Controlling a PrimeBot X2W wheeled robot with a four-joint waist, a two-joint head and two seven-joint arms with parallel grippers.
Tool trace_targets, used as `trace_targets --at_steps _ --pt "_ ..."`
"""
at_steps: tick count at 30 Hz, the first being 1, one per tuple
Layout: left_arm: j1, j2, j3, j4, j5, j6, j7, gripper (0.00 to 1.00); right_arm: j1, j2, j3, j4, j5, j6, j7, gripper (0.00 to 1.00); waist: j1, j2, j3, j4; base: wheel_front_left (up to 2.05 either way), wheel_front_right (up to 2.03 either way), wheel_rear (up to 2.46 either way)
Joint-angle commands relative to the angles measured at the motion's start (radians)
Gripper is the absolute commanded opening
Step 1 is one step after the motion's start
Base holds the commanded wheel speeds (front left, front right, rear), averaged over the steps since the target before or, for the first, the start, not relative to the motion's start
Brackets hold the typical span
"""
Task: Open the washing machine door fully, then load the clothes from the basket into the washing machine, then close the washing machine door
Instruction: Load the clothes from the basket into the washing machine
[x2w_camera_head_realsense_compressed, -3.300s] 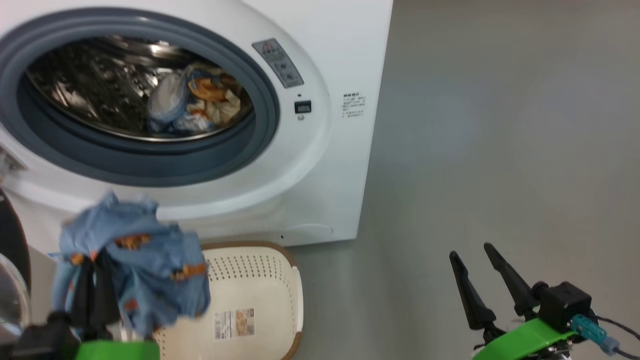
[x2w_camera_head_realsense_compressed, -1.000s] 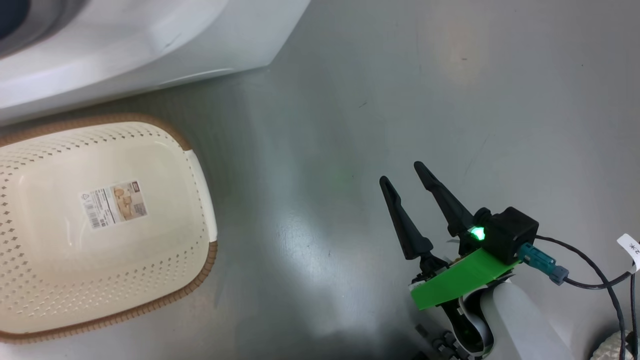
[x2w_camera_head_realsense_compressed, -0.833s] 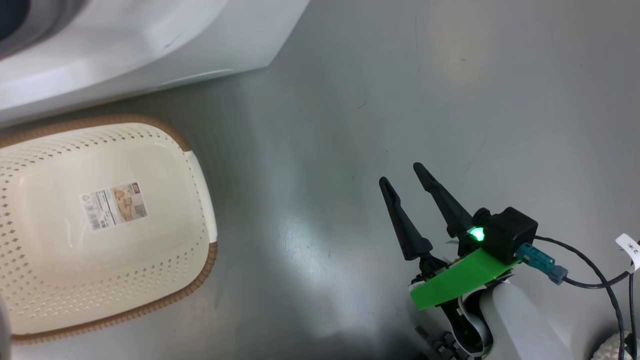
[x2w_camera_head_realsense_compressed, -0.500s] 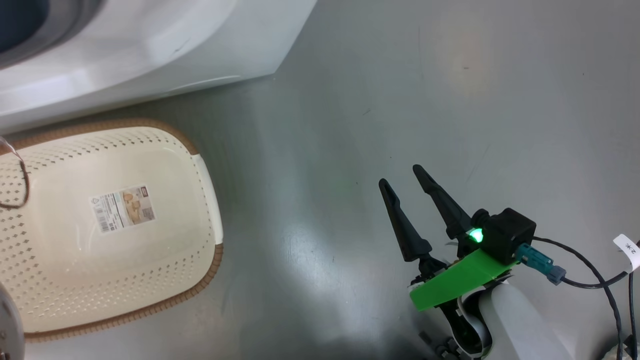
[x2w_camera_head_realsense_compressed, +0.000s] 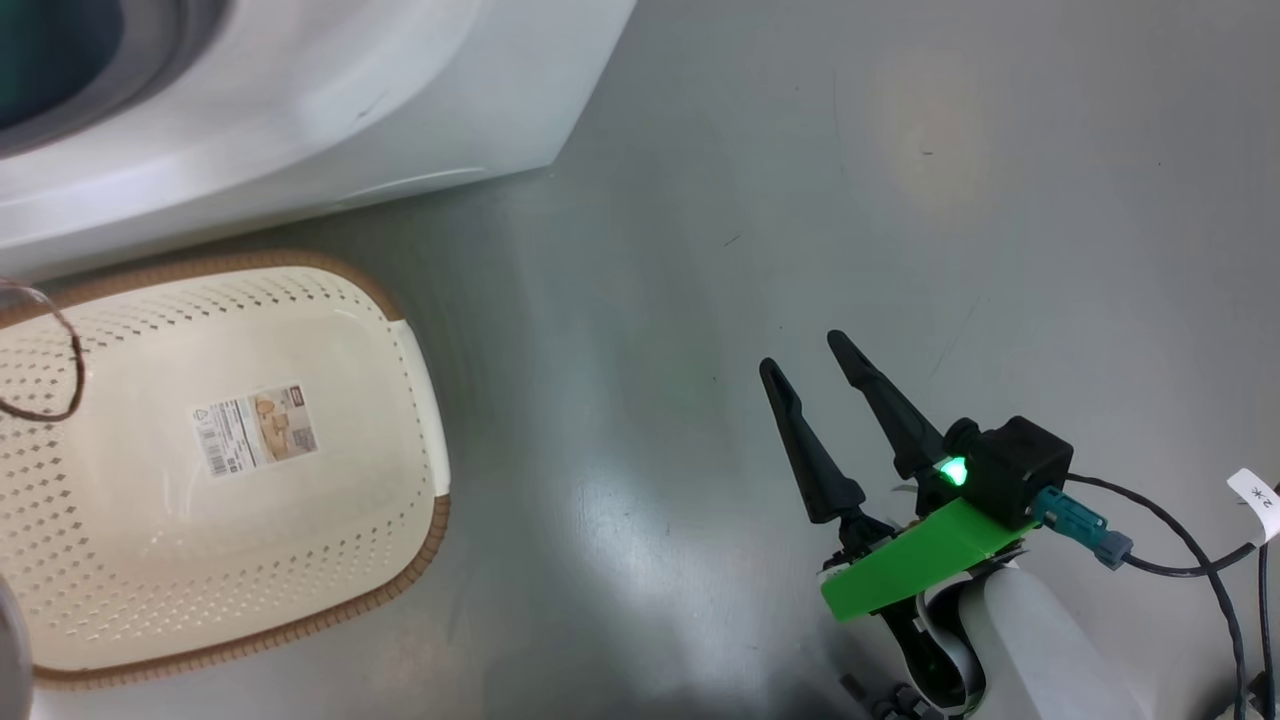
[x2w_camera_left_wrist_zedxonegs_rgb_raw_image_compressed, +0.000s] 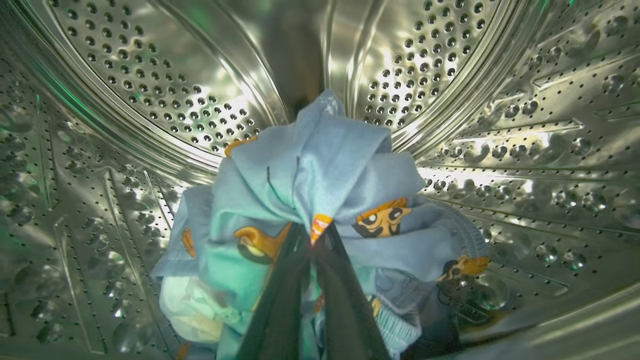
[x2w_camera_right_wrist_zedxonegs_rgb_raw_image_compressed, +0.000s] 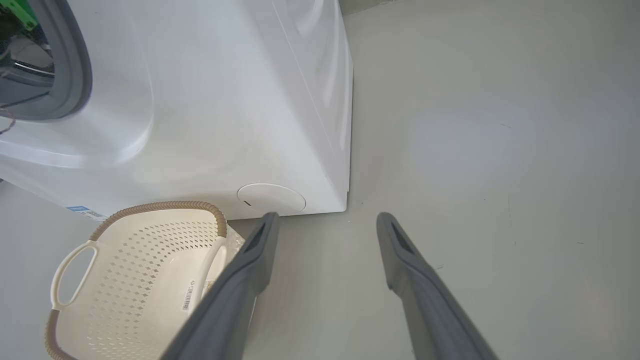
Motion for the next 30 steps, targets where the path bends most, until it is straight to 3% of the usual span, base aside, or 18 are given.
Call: trace_targets --at_steps 1,2,18,30 --pt "-0.02 0.05 0.002 -0.015 -0.001 0.008 -0.009 0.36 0.026 0.005 0.021 -0.017 0.001 0.002 -0.012 1.0 0.0 -0.0001 -0.001 0.0 0.0 0.0 0.0" --pt "-0.024 0.05 -0.001 -0.009 -0.001 0.009 -0.014 0.99 0.026 0.005 0.02 -0.017 0.001 0.002 -0.012 1.0 0.0 -0.0001 -0.003 0.001 0.0 0.0 0.0" --pt "0.035 0.028 -0.009 0.013 -0.029 0.017 -0.047 1.0 0.017 0.005 -0.009 -0.025 -0.001 0.002 -0.012 1.0 0.0 -0.0001 -0.05 0.023 0.0 0.0 0.0" --pt "0.267 -0.011 0.026 -0.213 -0.061 0.014 -0.048 1.0 0.024 0.002 -0.028 0.001 -0.008 0.002 -0.012 1.0 0.0 -0.0001 -0.148 0.059 0.0 0.0 0.0"
